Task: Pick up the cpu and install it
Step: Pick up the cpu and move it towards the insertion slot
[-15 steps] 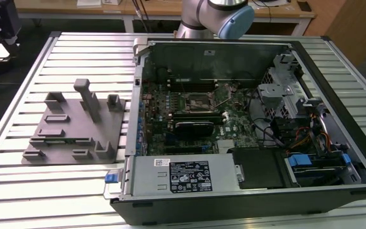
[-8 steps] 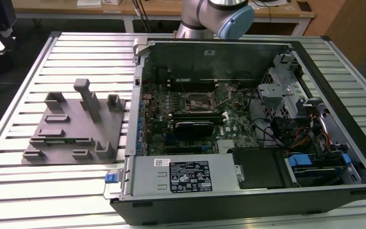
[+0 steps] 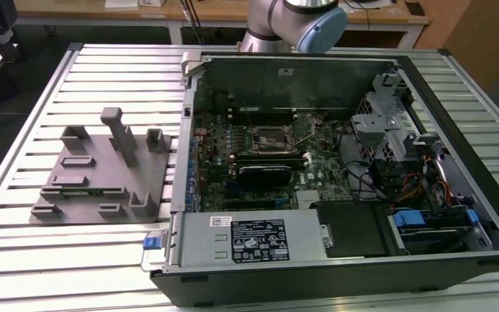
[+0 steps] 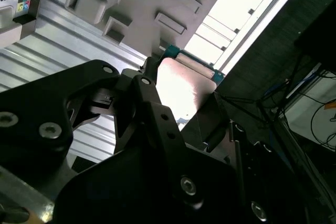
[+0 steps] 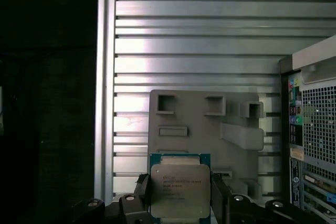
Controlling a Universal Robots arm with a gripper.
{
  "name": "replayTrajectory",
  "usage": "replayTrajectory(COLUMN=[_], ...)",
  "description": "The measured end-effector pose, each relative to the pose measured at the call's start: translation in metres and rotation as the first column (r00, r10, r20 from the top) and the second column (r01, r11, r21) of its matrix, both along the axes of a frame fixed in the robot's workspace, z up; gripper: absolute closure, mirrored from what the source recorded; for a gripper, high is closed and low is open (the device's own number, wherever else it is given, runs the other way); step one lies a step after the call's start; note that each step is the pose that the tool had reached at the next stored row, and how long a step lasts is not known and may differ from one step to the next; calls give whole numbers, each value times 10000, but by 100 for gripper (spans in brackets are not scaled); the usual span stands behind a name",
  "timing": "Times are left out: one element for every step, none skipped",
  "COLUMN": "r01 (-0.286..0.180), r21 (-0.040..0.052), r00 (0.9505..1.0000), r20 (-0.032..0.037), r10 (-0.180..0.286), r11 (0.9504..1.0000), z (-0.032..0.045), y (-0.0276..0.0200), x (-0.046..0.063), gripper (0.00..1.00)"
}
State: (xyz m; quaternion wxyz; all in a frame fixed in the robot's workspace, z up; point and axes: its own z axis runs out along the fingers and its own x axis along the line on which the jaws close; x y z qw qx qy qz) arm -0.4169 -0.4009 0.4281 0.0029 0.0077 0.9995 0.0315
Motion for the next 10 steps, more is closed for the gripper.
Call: replayTrajectory(r01=[0, 0, 1, 0, 0, 1, 0, 0, 0, 0], r21=[-1, -1, -2, -2, 0, -1, -1, -1, -1, -1], r00=[10000, 10000, 10000, 10000, 10000, 10000, 10000, 10000, 10000, 10000], r20=[-1, -2, -4, -4, -1, -2, -1, -2, -1, -1], r10=[0, 0, -1, 0, 0, -1, 0, 0, 0, 0], r11=[10000, 10000, 10000, 10000, 10000, 10000, 10000, 10000, 10000, 10000], z=[1, 2, 3, 3, 1, 1, 1, 1, 1, 1], y=[0, 0, 1, 1, 2, 3, 4, 6, 7, 9], x=[0, 1, 7, 17, 28, 41, 54, 66, 79, 93], gripper=[46, 46, 46, 46, 46, 46, 46, 46, 46, 46])
